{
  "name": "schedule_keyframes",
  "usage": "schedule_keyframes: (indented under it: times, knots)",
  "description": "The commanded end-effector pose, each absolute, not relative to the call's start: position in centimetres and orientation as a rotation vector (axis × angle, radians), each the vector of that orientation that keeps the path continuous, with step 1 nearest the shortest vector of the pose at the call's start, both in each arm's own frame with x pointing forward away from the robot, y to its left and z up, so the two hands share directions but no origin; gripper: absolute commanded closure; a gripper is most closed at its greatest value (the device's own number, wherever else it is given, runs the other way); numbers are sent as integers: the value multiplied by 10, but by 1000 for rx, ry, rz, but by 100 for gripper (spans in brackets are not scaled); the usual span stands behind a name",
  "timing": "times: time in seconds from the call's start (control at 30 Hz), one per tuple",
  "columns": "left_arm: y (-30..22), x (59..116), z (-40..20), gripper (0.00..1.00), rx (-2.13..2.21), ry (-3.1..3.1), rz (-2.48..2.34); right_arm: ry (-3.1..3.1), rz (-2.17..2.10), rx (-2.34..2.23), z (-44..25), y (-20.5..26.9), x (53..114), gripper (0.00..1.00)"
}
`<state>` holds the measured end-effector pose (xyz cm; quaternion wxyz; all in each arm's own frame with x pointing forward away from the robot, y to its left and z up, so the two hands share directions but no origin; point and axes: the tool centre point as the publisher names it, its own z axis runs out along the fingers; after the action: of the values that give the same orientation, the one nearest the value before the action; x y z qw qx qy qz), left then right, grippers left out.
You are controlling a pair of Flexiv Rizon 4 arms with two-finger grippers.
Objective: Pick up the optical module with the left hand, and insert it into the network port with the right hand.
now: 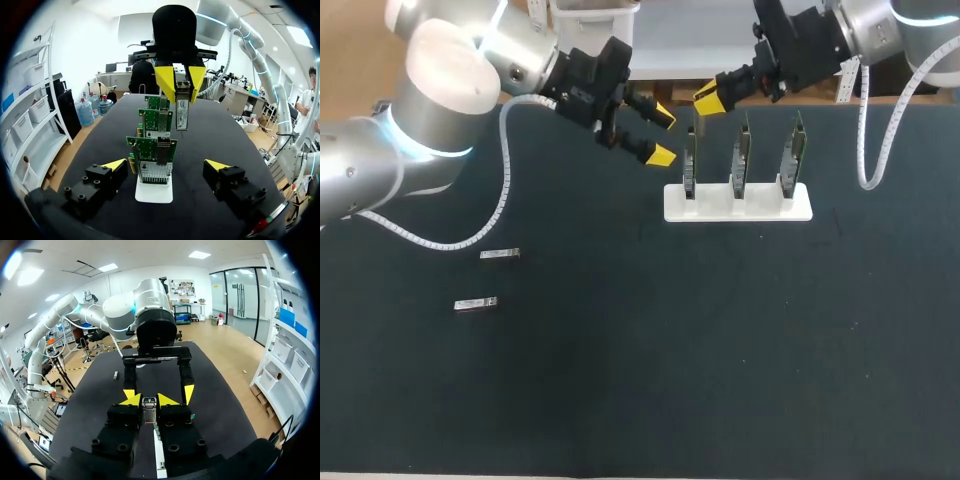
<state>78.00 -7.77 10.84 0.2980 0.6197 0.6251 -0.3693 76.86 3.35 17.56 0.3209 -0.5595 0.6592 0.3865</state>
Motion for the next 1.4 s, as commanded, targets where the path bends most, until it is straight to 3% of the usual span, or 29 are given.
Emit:
schedule_keyframes:
  times: [0.03,1.4]
  knots:
    - [-79,783,108,0,1679,1669,-956,1732,1012,-1467,176,33,767,100]
    - [-80,781,102,0,1748,1671,-907,1721,1025,-1470,179,35,769,100]
